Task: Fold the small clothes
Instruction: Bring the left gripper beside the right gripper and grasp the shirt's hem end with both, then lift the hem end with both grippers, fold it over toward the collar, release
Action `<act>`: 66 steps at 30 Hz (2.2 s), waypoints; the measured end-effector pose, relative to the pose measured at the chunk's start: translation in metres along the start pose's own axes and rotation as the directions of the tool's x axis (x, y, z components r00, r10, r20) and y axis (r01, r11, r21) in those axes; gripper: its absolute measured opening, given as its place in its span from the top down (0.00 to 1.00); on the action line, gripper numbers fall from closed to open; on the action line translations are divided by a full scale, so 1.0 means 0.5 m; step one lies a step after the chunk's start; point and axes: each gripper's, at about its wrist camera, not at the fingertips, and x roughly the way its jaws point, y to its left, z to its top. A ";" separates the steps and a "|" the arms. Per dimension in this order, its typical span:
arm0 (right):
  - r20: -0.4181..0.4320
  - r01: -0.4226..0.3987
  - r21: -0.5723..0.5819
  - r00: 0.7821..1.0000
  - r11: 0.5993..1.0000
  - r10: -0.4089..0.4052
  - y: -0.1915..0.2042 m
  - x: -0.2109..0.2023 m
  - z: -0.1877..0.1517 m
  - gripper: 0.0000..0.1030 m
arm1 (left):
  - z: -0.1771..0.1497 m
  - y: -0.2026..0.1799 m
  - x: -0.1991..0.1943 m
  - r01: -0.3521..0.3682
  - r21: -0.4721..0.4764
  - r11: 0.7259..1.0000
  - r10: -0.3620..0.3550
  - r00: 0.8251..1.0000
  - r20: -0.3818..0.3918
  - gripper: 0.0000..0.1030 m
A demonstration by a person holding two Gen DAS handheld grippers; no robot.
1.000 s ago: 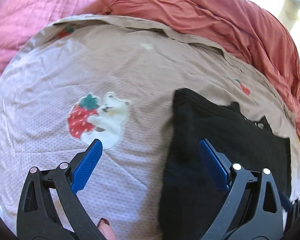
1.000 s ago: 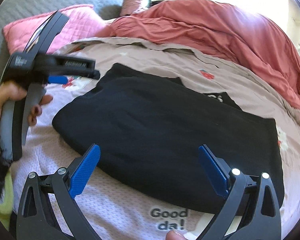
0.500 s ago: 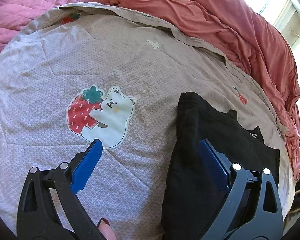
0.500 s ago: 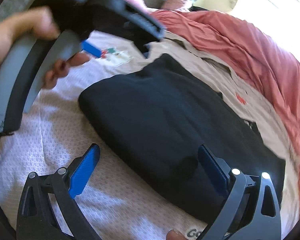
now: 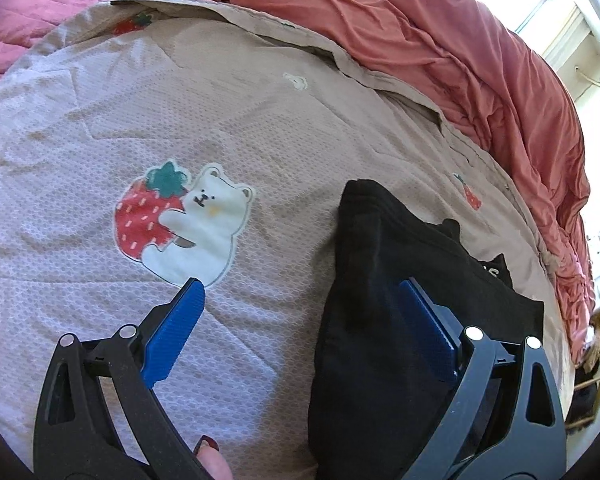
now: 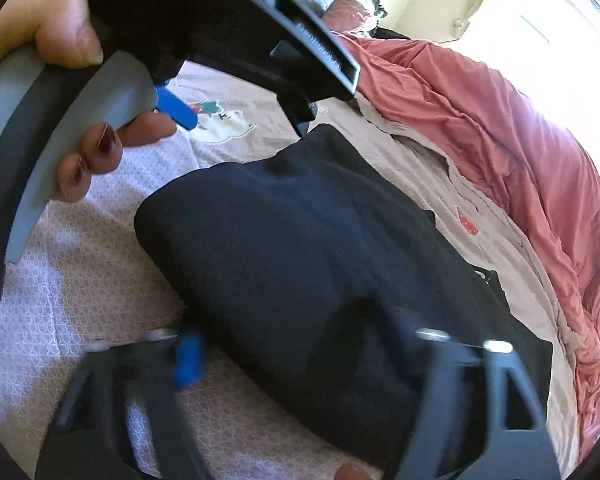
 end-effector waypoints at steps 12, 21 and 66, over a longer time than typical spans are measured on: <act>0.115 -0.179 0.220 0.981 0.959 0.157 -0.096 -0.053 -0.009 0.90 | -0.020 -0.029 0.048 0.269 -0.073 0.960 -0.275 0.958 -0.084 0.31; 0.136 -0.197 0.260 0.977 0.945 0.166 -0.105 -0.070 -0.024 0.90 | -0.041 -0.060 0.090 0.365 -0.119 0.923 -0.380 0.914 -0.145 0.70; 0.006 0.020 0.820 0.999 0.572 -0.044 -0.424 -0.181 -0.369 0.90 | -0.182 -0.468 0.036 0.408 0.221 0.886 -0.399 0.913 -0.086 0.50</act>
